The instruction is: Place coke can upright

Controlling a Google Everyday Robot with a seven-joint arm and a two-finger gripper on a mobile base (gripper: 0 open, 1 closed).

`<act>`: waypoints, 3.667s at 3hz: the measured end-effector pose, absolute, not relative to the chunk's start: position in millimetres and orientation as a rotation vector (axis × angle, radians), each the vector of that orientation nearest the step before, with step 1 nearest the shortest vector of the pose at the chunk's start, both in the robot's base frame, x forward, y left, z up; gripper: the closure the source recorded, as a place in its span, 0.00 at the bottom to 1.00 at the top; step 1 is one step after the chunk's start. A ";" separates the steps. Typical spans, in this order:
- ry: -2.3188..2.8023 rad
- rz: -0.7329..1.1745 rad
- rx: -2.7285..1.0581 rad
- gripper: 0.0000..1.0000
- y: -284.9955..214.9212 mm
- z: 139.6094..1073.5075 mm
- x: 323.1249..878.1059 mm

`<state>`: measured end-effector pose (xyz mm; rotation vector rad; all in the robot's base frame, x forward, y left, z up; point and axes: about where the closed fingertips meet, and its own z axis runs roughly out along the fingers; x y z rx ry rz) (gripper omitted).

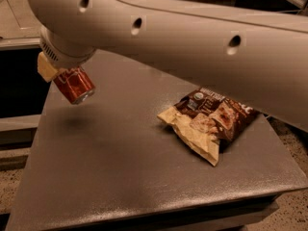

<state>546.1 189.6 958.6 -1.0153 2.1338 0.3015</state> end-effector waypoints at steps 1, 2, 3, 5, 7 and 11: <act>2.057 0.350 -0.994 1.00 199.6 975.0 550.7; 2.057 0.350 -0.994 1.00 199.6 975.0 550.7; 2.015 0.358 -0.975 1.00 204.4 985.0 554.5; 1.865 0.425 -0.898 1.00 241.5 992.0 582.4; 1.750 0.522 -0.848 1.00 266.3 967.4 617.1; 1.519 0.721 -0.828 1.00 264.5 948.1 647.5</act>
Offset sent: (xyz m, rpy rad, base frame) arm 0.0051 0.0093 0.0157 0.0683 -0.0504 0.0179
